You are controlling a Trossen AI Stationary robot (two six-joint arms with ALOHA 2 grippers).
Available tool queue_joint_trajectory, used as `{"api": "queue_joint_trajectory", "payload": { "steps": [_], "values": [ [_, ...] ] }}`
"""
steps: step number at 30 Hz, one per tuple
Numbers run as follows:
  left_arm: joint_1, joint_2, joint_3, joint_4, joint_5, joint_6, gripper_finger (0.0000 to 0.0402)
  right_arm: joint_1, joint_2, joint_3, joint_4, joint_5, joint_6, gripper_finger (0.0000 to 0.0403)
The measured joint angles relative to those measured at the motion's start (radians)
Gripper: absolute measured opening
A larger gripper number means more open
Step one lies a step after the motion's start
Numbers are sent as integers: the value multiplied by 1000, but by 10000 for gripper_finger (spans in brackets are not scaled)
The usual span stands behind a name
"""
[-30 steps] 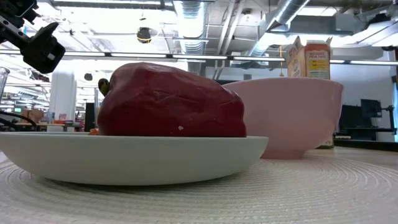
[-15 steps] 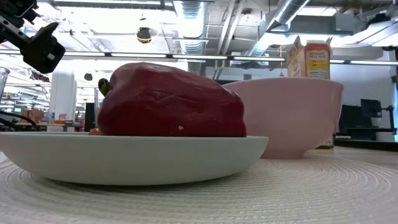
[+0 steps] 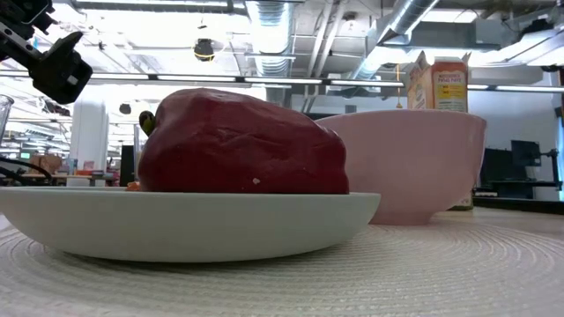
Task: Arrange a breakfast setting
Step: Put the blue spoon on the white table mat
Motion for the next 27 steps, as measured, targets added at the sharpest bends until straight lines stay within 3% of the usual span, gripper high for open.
{"api": "queue_joint_trajectory", "payload": {
  "steps": [10,21,27],
  "values": [
    [0,0,0,0,0,0,340,0,41,0,0,1,0,164],
    [0,0,0,0,0,0,340,0,37,0,-1,-1,0,78],
    [0,0,0,0,0,0,340,0,36,1,0,-5,0,72]
  ]
}}
